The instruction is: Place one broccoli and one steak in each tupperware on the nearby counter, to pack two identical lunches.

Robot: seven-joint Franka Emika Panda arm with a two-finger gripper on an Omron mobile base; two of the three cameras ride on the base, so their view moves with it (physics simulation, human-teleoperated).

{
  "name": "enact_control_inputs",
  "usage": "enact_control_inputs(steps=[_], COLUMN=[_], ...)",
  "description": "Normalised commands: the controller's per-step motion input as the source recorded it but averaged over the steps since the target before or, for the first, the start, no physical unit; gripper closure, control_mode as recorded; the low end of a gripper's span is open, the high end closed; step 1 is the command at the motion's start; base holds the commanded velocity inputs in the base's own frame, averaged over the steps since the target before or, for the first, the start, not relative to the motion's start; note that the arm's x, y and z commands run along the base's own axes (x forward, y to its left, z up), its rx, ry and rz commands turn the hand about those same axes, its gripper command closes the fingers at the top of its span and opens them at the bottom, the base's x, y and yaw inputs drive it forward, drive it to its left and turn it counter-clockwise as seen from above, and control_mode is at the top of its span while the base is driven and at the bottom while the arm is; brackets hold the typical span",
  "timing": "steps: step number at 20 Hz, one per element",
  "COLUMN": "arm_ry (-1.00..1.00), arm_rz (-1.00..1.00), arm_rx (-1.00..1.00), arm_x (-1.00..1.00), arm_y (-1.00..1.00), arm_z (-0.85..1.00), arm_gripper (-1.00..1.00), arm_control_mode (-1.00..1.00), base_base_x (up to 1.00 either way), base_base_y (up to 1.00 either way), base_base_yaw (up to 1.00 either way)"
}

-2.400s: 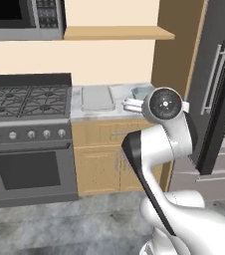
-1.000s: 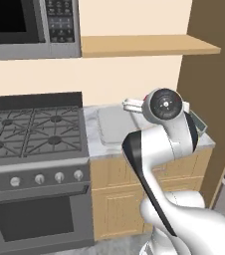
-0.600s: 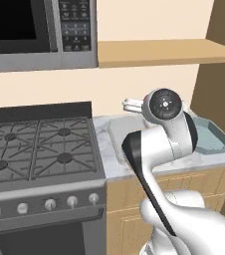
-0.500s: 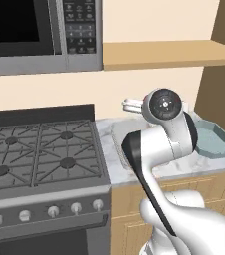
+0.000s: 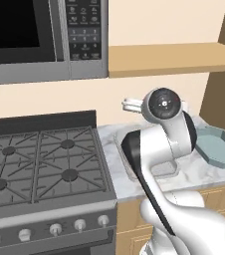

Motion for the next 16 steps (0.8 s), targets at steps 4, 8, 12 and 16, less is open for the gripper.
enact_control_inputs(steps=[4, 8, 12, 16], arm_ry=[0.08, 0.13, 0.16, 0.17], arm_rz=[0.0, 0.0, 0.0, 0.0], arm_rx=[0.0, 0.0, 0.0, 0.0], arm_x=[-0.35, -0.17, 0.0, 0.03], arm_y=[-0.03, -0.01, -0.19, -0.28], arm_z=[-0.47, -0.48, -0.38, -0.38], arm_gripper=[1.0, 1.0, 1.0, 1.0], arm_control_mode=[-1.0, -1.0, -1.0, -1.0], base_base_x=[0.0, 0.0, 0.0, 0.0], base_base_y=[0.0, 0.0, 0.0, 0.0], base_base_yaw=[0.0, 0.0, 0.0, 0.0])
